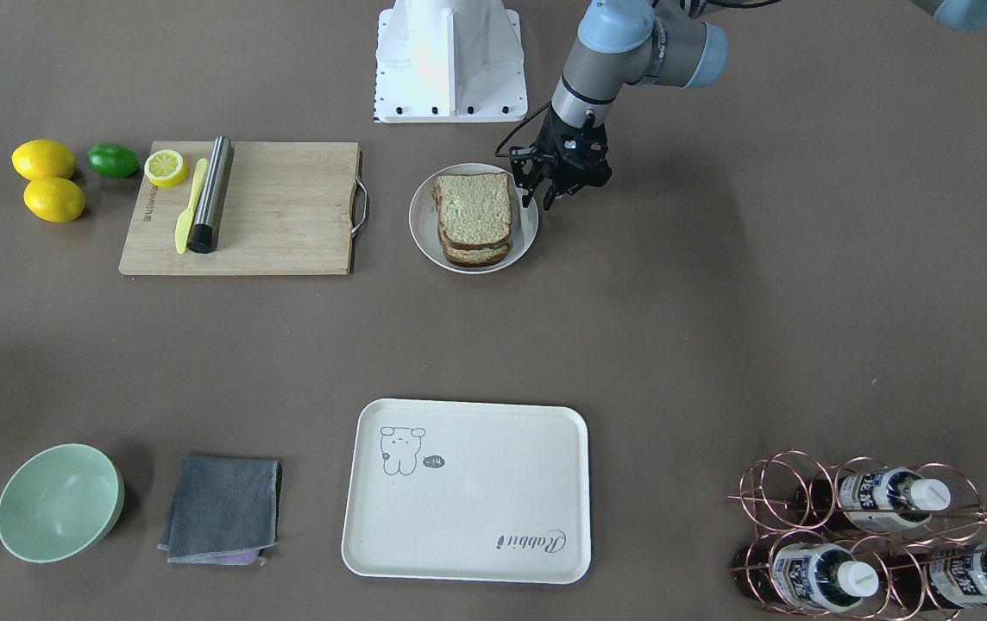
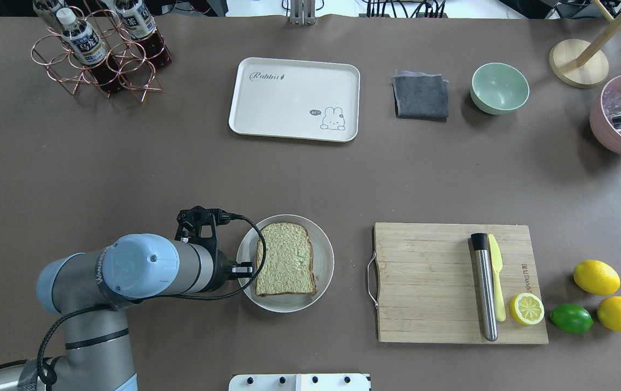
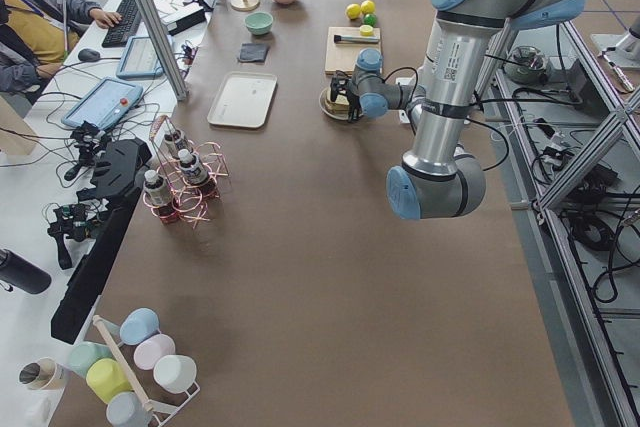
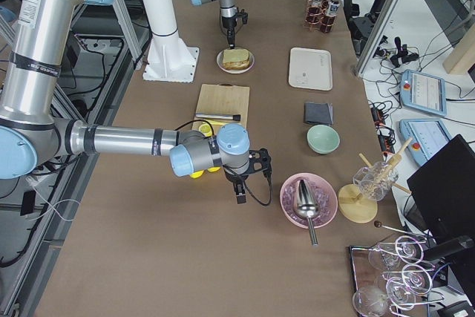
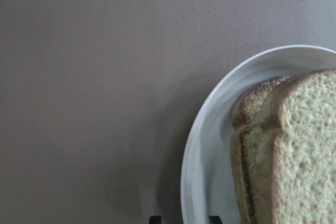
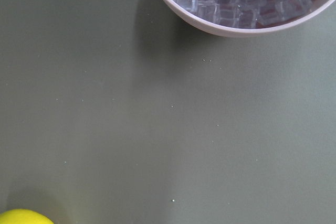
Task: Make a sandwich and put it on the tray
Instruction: 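Grip the white plate rim with the left gripper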
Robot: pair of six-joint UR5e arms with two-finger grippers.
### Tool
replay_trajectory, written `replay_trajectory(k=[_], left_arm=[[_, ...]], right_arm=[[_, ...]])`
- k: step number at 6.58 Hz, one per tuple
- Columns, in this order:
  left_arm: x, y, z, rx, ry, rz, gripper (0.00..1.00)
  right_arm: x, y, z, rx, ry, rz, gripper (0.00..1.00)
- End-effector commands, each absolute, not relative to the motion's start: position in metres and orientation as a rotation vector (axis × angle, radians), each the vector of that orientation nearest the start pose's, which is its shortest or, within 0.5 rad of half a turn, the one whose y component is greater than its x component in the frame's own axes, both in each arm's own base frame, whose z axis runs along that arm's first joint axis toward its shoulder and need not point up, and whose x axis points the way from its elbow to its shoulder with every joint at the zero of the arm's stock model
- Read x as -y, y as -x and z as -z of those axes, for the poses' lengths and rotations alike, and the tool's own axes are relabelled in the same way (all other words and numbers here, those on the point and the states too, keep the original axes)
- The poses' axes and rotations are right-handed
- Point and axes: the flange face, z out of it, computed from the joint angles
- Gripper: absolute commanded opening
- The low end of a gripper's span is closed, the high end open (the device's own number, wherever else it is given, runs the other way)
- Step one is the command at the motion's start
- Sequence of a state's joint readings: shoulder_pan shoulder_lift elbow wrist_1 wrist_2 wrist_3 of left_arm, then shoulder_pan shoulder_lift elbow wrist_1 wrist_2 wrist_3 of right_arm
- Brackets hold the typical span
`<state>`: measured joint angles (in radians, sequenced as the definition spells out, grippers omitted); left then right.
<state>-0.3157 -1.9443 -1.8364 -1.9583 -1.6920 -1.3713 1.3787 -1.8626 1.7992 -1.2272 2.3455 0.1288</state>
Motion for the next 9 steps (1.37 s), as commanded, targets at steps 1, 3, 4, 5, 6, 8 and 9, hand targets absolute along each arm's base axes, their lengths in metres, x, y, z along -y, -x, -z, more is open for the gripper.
replay_trajectory(k=[1,3,4,5,6,8,9], left_arm=[[0.308,-0.545,-0.285,-1.023,-0.157,0.048,0.41],[0.313,-0.545,-0.289,-1.014,-0.158,0.055,0.00],[0.316,-0.542,-0.290,-1.013,-0.159,0.060,0.00],[0.327,-0.535,-0.287,-1.019,-0.163,0.075,0.00],[0.337,-0.528,-0.285,-1.032,-0.177,0.090,0.00],[0.343,-0.525,-0.287,-1.117,-0.124,0.124,0.00],[0.344,-0.525,-0.281,-1.161,-0.101,0.147,0.00]], right_arm=[[0.389,0.010,-0.634,0.802,-0.144,0.169,0.99],[0.390,0.009,-0.632,0.804,-0.148,0.167,0.99],[0.389,0.008,-0.633,0.804,-0.147,0.167,0.99],[0.389,0.008,-0.632,0.810,-0.149,0.167,0.99],[0.389,0.006,-0.630,0.820,-0.153,0.166,0.99],[0.389,0.007,-0.629,0.820,-0.155,0.170,0.99],[0.389,0.007,-0.630,0.820,-0.153,0.172,0.99]])
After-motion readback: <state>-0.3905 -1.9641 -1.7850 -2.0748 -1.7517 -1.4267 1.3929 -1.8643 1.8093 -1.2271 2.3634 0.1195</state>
